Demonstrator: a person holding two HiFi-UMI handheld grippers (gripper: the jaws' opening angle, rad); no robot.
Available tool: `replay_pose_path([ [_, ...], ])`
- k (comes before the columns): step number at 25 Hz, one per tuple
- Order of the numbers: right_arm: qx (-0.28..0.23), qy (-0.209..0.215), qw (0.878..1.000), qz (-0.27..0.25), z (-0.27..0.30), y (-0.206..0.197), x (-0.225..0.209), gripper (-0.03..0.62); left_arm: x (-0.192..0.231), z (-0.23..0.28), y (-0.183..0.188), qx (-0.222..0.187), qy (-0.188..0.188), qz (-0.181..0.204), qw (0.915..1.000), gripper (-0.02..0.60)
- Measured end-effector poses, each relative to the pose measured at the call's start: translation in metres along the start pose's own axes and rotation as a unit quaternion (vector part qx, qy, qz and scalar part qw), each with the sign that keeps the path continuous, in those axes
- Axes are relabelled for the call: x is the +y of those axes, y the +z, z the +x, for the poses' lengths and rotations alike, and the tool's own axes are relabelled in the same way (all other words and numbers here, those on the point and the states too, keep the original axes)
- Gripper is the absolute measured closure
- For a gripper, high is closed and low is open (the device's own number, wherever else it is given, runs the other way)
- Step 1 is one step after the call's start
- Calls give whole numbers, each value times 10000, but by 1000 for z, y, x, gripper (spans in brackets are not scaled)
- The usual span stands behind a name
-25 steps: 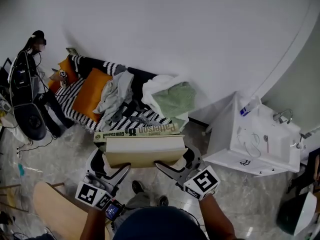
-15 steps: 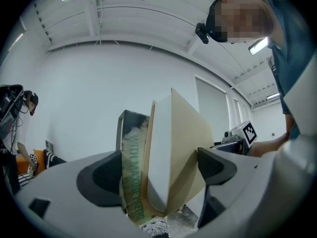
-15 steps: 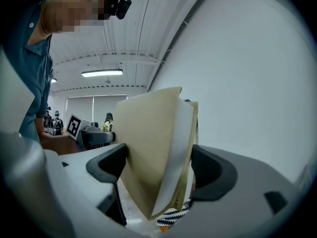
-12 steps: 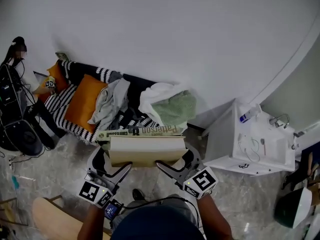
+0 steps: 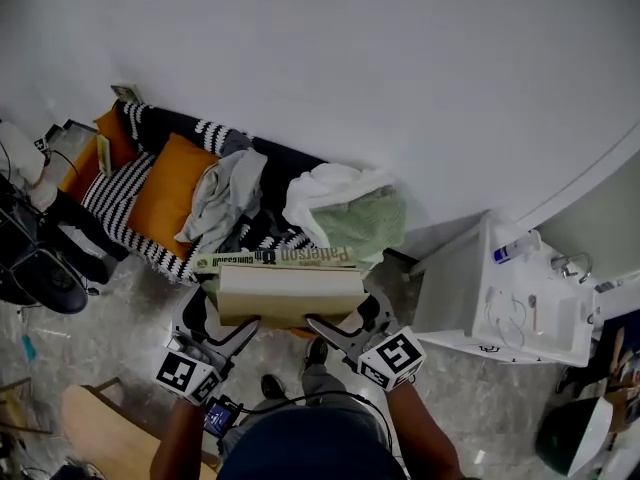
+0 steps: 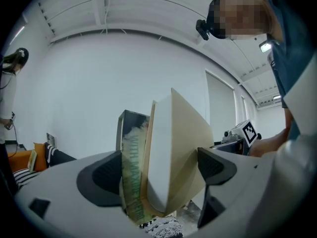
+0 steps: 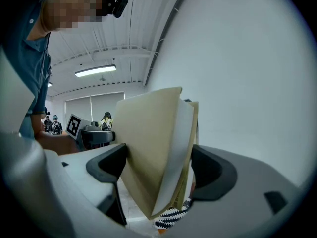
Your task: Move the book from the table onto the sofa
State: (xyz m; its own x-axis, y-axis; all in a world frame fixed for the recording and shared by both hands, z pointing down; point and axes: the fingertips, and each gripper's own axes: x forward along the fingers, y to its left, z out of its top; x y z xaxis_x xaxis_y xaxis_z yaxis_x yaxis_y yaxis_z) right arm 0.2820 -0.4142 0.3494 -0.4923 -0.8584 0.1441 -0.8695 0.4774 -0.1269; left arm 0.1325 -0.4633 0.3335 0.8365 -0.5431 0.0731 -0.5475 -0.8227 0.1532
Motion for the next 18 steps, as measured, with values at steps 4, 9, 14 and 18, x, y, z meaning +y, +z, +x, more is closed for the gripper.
replay_pose_path([
  [4, 24, 269, 9996, 124, 24, -5, -35, 169, 16, 30, -6, 133, 293, -22, 9995, 108],
  [9, 65, 504, 9984, 249, 52, -13, -84, 171, 35, 75, -14, 211, 490, 40, 9986, 108],
  [14, 206, 649, 9974, 236, 72, -30, -116, 169, 51, 104, -38, 282, 654, -259, 9971, 109],
  [18, 310, 676, 9965, 387, 93, -47, -136, 169, 71, 123, -56, 407, 698, -392, 9960, 108],
])
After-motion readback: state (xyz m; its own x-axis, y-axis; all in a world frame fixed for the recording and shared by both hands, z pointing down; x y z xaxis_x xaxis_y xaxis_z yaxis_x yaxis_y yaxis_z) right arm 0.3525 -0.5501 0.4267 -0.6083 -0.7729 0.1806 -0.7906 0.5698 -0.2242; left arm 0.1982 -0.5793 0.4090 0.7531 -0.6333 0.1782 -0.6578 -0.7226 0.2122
